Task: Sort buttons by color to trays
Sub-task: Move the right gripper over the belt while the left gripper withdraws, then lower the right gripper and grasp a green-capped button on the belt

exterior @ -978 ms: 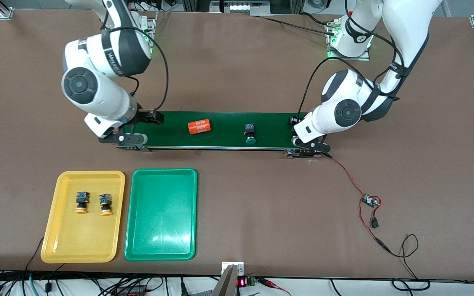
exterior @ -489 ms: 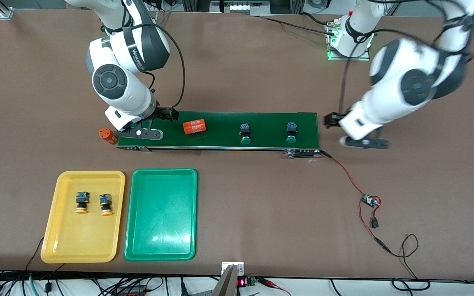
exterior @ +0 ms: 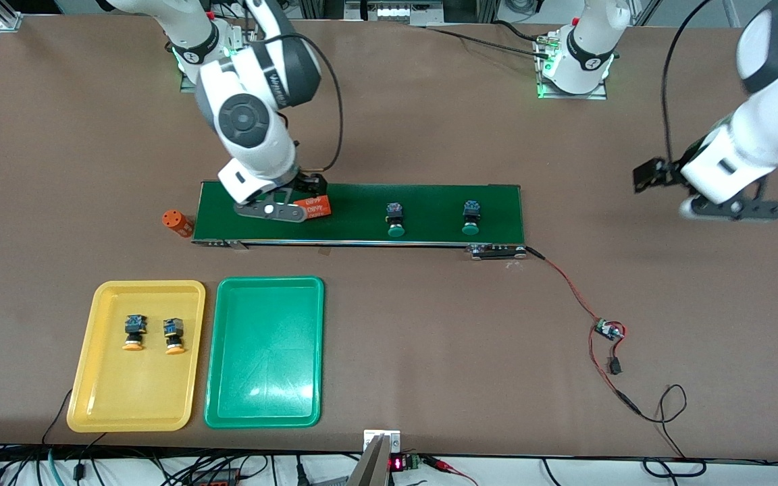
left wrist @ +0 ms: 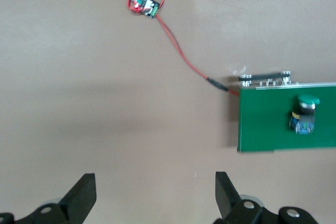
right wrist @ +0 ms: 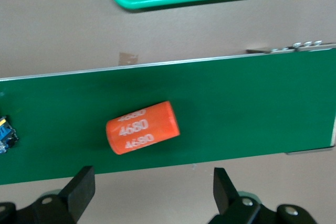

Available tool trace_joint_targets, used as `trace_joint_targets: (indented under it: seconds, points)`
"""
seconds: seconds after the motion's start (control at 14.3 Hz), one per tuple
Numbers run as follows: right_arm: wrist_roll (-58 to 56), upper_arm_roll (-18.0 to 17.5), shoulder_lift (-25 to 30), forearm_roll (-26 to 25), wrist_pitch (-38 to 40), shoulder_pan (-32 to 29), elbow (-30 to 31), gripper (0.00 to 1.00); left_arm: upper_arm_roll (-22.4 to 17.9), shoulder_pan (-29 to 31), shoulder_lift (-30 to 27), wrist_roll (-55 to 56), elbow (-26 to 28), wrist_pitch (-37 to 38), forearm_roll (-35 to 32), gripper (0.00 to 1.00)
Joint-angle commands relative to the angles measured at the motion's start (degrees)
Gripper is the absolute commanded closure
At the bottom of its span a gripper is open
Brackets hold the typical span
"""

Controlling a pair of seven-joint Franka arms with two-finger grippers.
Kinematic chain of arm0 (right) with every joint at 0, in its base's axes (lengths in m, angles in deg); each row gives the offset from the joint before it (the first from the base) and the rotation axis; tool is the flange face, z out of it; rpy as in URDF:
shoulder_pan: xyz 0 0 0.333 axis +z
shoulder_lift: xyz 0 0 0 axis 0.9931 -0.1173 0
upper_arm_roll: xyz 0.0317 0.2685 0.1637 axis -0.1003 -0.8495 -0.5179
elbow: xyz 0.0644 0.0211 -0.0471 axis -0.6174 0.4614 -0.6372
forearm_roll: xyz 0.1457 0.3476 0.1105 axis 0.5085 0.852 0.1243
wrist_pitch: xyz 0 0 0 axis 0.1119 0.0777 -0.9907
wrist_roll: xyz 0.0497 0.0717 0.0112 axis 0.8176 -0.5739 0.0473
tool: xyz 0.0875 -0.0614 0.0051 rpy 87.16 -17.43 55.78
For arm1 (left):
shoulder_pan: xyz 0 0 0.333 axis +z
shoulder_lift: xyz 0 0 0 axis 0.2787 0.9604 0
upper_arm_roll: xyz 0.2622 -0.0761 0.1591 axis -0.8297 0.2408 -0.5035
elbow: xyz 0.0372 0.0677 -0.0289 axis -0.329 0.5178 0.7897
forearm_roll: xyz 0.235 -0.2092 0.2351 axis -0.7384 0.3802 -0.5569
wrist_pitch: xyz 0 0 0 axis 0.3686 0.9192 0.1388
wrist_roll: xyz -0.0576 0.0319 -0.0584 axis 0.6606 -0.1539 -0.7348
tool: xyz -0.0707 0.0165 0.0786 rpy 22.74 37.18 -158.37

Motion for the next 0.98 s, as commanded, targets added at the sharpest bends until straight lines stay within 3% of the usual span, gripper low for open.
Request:
trace_joint_targets:
  seconds: [0.0, 0.21, 0.35, 0.63, 0.91]
  points:
    - [1.26, 0.25, -0.17, -0.89, -0.68, 0.47, 0.2, 0.0, -1.1, -1.53, 0.86, 0.75, -4.92, 3.97, -1.4, 0.0]
    - [1.26, 0.25, -0.34, -0.89, -1.37, 0.82, 0.11, 0.0, -3.83, -1.7, 0.43, 0.67, -4.05, -4.98, -1.22, 0.0]
    - [1.69, 0.25, -0.6, -0.46, -2.87, 2.39, 0.11, 0.0, -6.71, -3.8, -1.67, 0.15, -2.64, -4.65, -1.31, 0.0]
    - [4.85, -0.36, -2.45, 0.42, -5.94, 3.1, -0.33, 0.0, -6.38, -3.9, -4.67, -3.72, -1.66, 2.71, -1.39, 0.0]
    - [5.39, -0.71, -3.68, 0.51, -7.36, 3.46, -1.12, 0.0, -5.59, -4.07, -3.97, -3.72, -3.16, 3.35, -1.75, 0.0]
